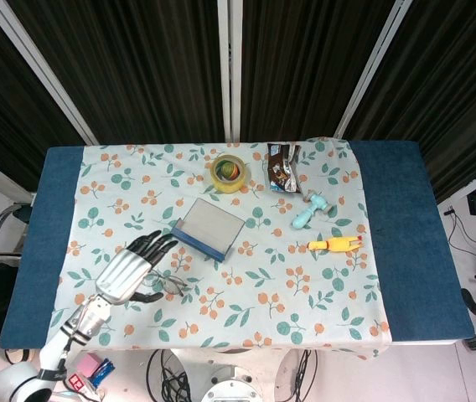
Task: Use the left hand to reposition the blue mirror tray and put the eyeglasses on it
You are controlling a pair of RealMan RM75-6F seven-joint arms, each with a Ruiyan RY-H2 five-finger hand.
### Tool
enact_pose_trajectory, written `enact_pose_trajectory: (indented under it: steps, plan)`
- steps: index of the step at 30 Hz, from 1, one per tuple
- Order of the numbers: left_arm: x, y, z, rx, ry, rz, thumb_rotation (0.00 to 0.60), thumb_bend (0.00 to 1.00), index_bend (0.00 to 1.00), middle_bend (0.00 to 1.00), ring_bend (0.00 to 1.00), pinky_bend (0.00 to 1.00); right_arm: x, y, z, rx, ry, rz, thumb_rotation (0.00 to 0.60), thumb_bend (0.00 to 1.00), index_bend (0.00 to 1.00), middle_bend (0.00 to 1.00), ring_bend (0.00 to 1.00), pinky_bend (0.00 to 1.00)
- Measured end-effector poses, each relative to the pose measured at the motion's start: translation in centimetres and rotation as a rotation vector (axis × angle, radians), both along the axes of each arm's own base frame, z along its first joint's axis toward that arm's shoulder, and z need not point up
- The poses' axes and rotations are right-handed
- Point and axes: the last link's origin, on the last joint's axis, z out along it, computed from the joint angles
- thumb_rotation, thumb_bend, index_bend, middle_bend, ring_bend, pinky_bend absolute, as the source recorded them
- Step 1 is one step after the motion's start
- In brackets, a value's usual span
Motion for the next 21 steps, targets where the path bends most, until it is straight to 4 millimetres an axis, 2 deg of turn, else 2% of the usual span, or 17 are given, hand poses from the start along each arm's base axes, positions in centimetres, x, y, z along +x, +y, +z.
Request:
enact_pose_trajectory:
  steps: [5, 11, 17, 21]
  plan:
    - [3.2, 1.3, -2.4, -0.060, -0.020, -0.055, 0.561, 0.33, 0.05, 0.08, 0.05, 0.18, -0.2, 0.3, 0.3, -0.008, -0.006, -0.005, 0.600, 0.18, 0.00, 0.00, 0.00, 0.00]
    - [5.6, 3.0, -5.4, -0.142, -0.017, -0.046, 0.558, 0.35, 0.05, 0.09, 0.05, 0.18, -0.5, 0.5, 0.5, -0.010, -0.012, -0.011, 0.600, 0.18, 0.00, 0.00, 0.00, 0.00]
    - [6.7, 4.0, -8.3, -0.187, 0.022, -0.036, 0.558, 0.38, 0.05, 0.09, 0.05, 0.18, -0.5, 0.6, 0.6, -0.017, -0.011, -0.012, 0.600, 0.18, 0.00, 0.00, 0.00, 0.00]
    - [7.2, 4.3, -9.6, -0.206, 0.045, -0.043, 0.585, 0.38, 0.05, 0.10, 0.05, 0.18, -0.4, 0.5, 0.6, -0.019, -0.012, -0.012, 0.600, 0.18, 0.00, 0.00, 0.00, 0.00]
